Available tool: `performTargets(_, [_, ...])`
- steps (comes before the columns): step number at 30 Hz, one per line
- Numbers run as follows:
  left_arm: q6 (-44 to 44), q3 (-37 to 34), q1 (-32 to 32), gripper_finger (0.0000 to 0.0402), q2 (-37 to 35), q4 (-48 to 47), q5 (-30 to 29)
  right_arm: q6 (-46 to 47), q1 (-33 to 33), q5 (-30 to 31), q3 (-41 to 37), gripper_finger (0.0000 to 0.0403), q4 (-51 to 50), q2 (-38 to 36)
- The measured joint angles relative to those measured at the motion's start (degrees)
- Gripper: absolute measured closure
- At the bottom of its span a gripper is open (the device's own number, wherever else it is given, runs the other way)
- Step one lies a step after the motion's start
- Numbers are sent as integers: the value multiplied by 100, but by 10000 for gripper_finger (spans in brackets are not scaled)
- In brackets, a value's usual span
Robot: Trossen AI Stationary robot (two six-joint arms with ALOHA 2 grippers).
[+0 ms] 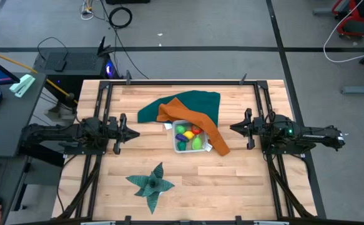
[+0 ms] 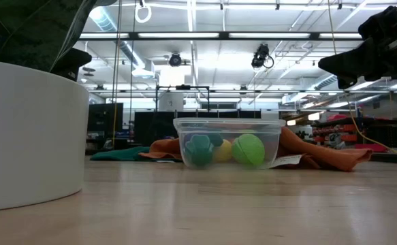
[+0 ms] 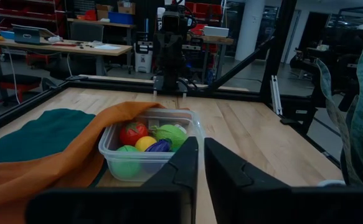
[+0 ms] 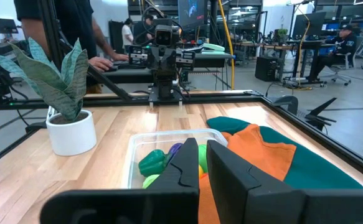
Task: Pick and placing Produce into tupperware
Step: Return to Home Position
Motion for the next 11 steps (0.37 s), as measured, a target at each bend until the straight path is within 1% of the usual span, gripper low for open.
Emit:
performTargets(5, [0,0,1,374,1,0,0,0,-2,0,0,403,0,0])
performTargets(11, [0,-1,1,365,0,0,0,-2,0,0,0,403,0,0])
